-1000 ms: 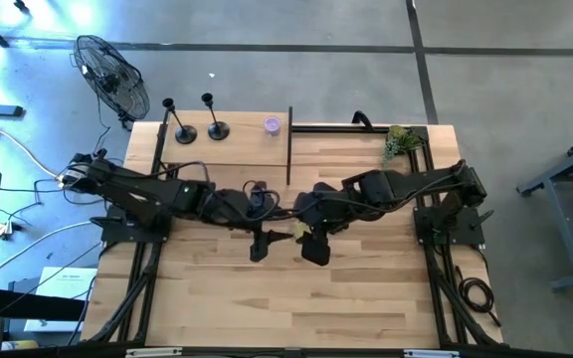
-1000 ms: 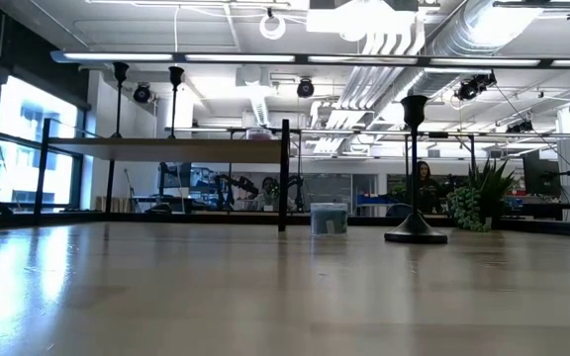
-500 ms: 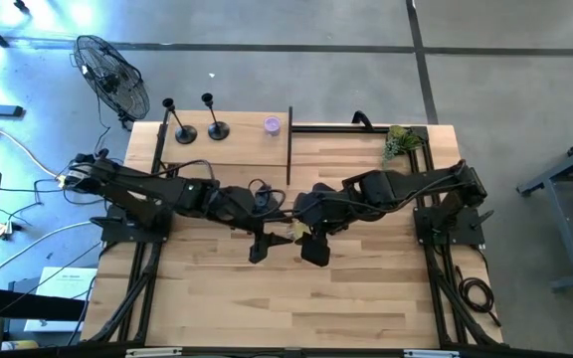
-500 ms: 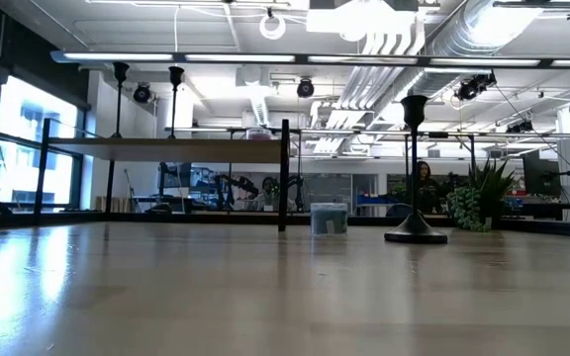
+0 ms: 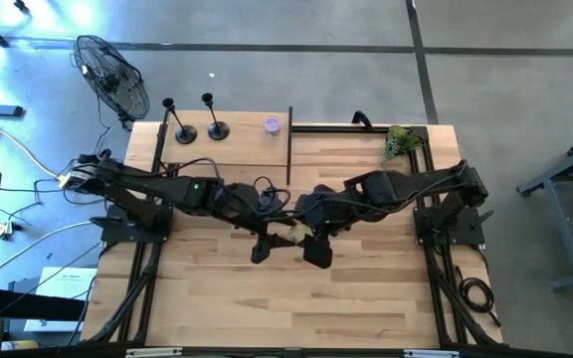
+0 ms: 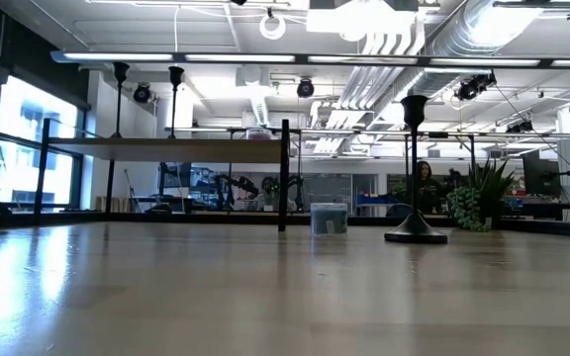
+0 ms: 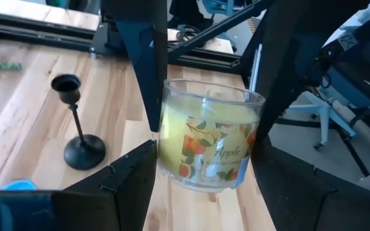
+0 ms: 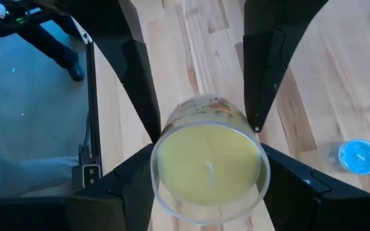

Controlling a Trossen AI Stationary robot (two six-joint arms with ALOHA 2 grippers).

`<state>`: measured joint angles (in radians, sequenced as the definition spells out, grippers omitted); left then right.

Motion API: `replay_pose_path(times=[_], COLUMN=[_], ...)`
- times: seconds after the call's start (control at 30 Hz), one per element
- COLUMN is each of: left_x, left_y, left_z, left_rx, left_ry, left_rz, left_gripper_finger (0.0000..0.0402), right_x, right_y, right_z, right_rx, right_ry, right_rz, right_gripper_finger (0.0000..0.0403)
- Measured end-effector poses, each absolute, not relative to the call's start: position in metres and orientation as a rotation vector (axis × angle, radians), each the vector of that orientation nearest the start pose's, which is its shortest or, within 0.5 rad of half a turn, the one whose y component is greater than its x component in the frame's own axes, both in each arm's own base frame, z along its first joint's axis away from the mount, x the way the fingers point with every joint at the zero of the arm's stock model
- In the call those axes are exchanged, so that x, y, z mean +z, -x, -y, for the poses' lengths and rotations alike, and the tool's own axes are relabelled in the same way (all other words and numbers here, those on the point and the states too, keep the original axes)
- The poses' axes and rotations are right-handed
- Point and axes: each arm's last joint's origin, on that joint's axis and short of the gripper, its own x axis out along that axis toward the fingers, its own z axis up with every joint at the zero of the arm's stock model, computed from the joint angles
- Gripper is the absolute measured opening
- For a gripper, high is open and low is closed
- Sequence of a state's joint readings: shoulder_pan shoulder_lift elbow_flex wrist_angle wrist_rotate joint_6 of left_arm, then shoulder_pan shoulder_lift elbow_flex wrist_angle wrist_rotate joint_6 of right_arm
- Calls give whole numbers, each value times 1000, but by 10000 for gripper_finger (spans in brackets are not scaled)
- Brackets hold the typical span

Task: Pick & Place candle stick holders
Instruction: Put the yellow candle on the shelf

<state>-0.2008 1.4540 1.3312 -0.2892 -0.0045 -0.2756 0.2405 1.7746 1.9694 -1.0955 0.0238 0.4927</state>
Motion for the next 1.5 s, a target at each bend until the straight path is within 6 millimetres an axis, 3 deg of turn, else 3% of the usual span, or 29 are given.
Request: replay_pose_path(times=[0.83, 1.23, 1.5], left_x=[347, 348, 355], left_y=[-338, -338, -333], left_z=[64, 64, 62], left_rx=[-245, -243, -237], left_ry=[252, 251, 251], left_rz=[-431, -421, -405], left_gripper_finger=[241, 149, 137], right_x=[389, 387, 388], right_y=[-351, -348, -348], right_z=[-85, -84, -83], right_rx=[-27, -28, -55], right_ry=[-340, -335, -334], right_rz=[-957, -990, -988], right_gripper_finger=[221, 221, 221])
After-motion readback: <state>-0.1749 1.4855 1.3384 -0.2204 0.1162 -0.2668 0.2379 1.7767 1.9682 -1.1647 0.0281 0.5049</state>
